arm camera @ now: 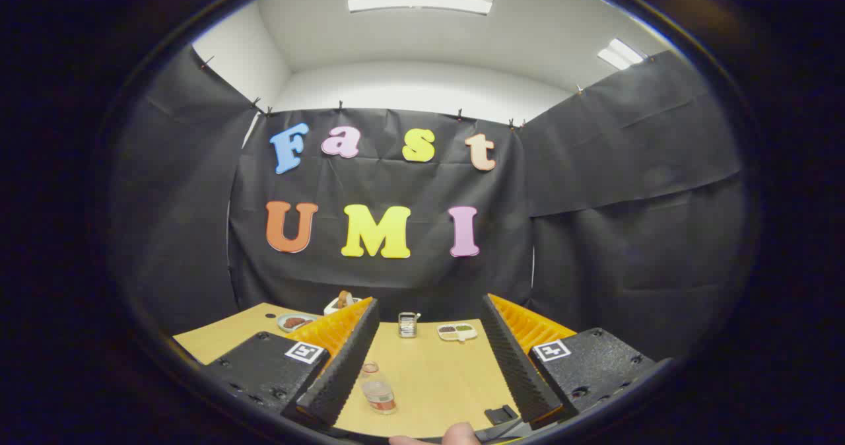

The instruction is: Take the bottle from table, then pour the juice into the cup, finally place the bottle on the coaster

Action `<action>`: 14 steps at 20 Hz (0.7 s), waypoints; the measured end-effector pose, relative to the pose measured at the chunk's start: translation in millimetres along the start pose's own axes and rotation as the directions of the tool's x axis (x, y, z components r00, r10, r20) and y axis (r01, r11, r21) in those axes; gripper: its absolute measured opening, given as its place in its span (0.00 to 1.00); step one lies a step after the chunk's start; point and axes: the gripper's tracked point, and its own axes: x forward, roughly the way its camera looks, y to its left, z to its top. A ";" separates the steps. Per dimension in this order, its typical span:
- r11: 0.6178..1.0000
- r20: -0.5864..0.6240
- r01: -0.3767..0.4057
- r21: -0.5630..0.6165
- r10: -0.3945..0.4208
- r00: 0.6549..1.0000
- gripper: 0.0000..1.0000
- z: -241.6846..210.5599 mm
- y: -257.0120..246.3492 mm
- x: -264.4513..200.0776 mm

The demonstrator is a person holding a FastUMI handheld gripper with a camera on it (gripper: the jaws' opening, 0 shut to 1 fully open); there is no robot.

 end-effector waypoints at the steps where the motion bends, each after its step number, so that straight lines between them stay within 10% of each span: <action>1: 1.000 -0.002 0.000 0.001 0.000 1.000 0.99 -1.7 0.1 1.3; 14: 0.999 -0.033 -0.014 0.029 0.015 0.999 0.99 -10.8 7.1 8.5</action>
